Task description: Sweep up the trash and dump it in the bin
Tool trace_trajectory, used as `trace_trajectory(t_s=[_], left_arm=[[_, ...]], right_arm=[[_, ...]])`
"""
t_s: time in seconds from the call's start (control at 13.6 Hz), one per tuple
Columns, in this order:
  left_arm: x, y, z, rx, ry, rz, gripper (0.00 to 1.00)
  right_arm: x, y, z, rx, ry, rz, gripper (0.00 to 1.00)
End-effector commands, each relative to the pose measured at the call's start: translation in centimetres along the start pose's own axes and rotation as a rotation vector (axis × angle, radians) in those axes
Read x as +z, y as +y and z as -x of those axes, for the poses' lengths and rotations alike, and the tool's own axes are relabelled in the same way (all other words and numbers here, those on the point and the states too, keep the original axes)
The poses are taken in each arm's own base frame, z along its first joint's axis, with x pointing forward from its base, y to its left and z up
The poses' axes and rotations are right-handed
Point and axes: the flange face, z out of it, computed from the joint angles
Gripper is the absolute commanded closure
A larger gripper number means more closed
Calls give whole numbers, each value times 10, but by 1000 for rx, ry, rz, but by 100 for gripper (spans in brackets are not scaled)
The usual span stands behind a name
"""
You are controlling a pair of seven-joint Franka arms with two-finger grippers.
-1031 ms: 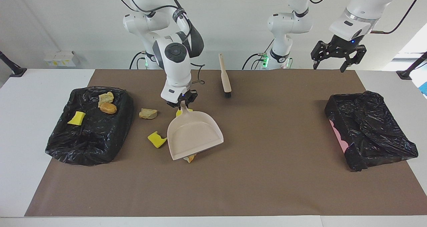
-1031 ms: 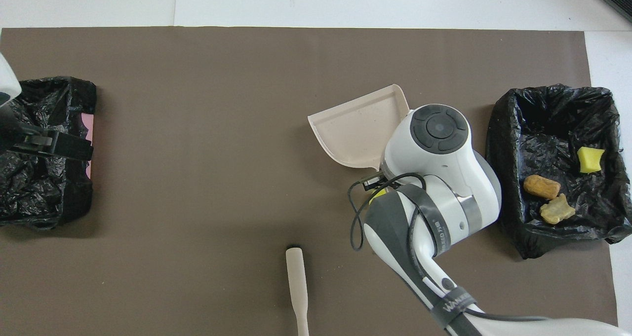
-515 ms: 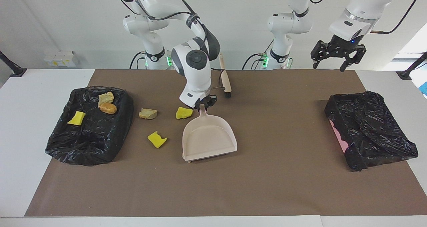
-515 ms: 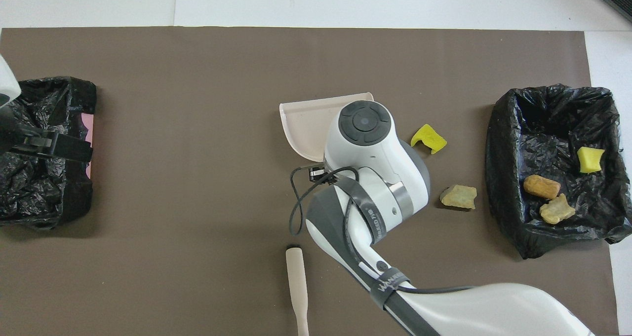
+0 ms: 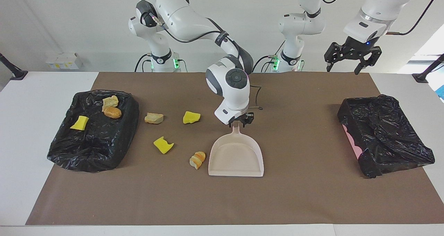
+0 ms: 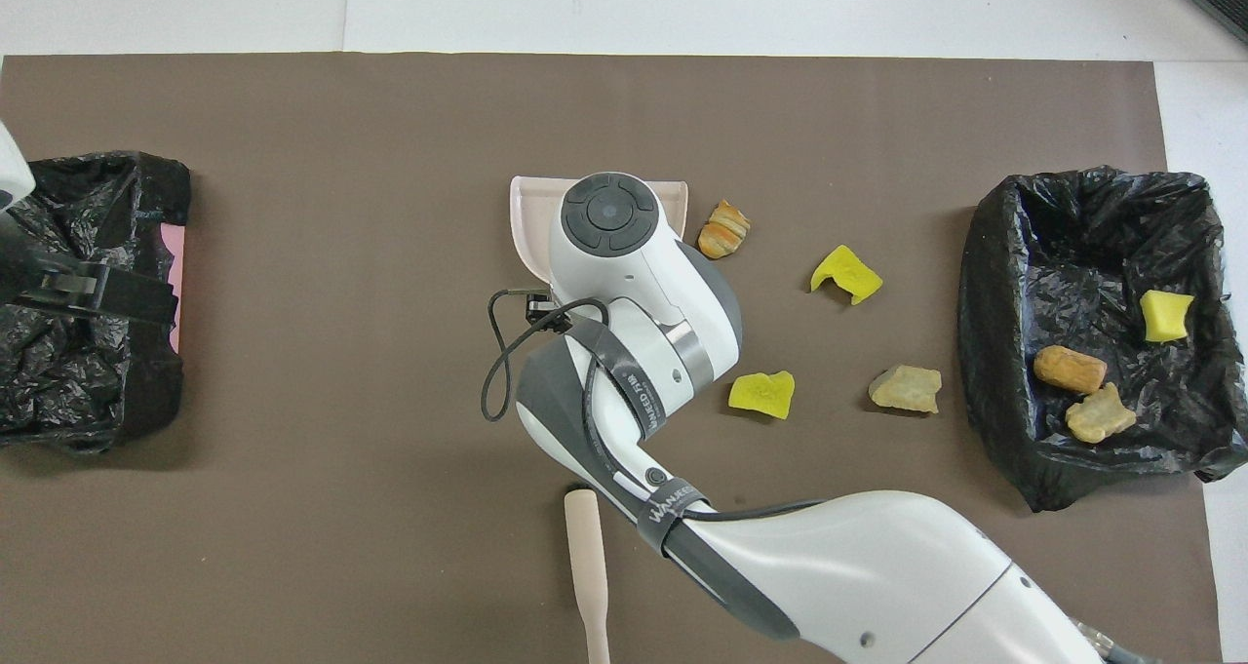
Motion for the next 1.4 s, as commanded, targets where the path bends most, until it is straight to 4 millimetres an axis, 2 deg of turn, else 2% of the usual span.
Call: trace_trajectory(t_s=[0.0,0.15,0.29,0.44,0.59,0.74,0.96,1.18,1.25,1.32], left_arm=[[0,-2,7,-3,10,-11,0],[8,4,2,3,21,-10,0],[20,16,-7,21,42,-9,0],[38,42,-20,34,61,-6,0],[62,76,-33,27,116,2,0],[85,104,-44,45,116,15,0],[124,162,-59,37,101,53,0],[164,211,-65,12,71,81,0],[182,227,-71,-15,69,87,0],[193,241,-73,-37,89,87,0]], right_arm=[[-24,9,32,-53,-28,1,0],[-29,15,59,-67,-37,21,0],[-44,16,92,-94,-34,25,0],[-52,26,124,-93,-50,16,0],[-48,23,168,-136,-56,42,0],[-36,26,203,-165,-57,64,0],[-21,26,252,-190,-51,53,0],[-7,32,296,-185,-42,43,0],[-5,35,304,-180,-43,50,0],[-3,35,309,-170,-46,53,2]])
